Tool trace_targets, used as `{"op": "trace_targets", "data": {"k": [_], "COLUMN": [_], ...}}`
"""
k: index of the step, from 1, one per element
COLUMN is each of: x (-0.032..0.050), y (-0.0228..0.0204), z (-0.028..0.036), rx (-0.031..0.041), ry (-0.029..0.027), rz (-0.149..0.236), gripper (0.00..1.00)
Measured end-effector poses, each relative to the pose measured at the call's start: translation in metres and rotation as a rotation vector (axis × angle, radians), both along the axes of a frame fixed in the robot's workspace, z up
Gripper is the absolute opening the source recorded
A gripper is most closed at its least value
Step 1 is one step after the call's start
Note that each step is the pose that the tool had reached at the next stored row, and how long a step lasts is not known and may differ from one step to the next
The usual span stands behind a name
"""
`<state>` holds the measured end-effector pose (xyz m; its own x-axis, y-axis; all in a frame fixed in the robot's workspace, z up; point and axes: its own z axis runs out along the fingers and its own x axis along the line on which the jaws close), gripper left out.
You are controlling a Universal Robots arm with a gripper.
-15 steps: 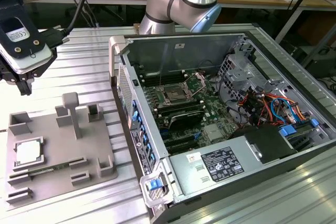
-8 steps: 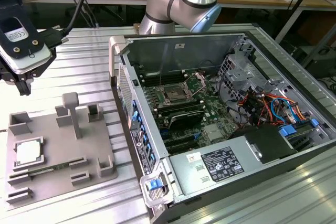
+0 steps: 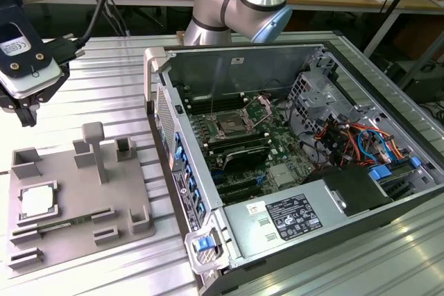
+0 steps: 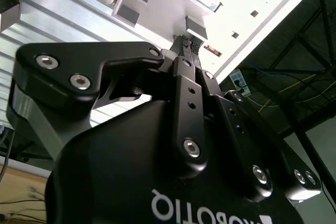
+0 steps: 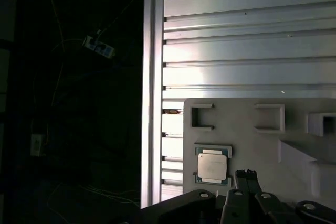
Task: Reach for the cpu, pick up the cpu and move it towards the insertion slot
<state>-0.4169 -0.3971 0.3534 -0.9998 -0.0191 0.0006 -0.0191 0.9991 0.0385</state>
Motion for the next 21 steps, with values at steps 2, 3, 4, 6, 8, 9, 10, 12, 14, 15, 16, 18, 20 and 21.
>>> {"op": "trace_targets", "data": {"k": [2,3,4,6,8,9,10,12,14,15,16,18,20,21], "x": [-0.0001,-0.0001,-0.0002,-0.0002,-0.0003,-0.0004,-0.0005,-0.0018,-0.0055,-0.0075,-0.0096,-0.0139,-0.0161,-0.0165], "y": [0.0000,0.0000,0.0000,0.0000,0.0000,-0.0003,-0.0016,-0.0032,-0.0046,-0.0051,-0.0056,-0.0069,-0.0080,-0.0080], "z": [0.0000,0.0000,0.0000,0.0000,-0.0001,-0.0004,-0.0012,-0.0028,-0.0057,-0.0072,-0.0085,-0.0114,-0.0151,-0.0186], "rx": [0.0000,0.0000,0.0000,-0.0001,0.0000,0.0000,0.0000,-0.0001,0.0013,0.0020,0.0026,0.0036,0.0044,0.0043], "ry": [0.0000,0.0000,0.0000,0.0001,0.0000,0.0000,0.0000,0.0001,0.0001,-0.0001,0.0001,0.0000,-0.0003,0.0001], "rz": [0.000,0.000,0.000,0.000,0.000,0.000,0.001,0.006,0.008,0.008,0.008,0.009,0.010,0.010], "gripper": [0.11,0.11,0.24,0.30,0.36,0.42,0.48,0.54,0.60,0.66,0.66,0.66,0.66,0.66]}}
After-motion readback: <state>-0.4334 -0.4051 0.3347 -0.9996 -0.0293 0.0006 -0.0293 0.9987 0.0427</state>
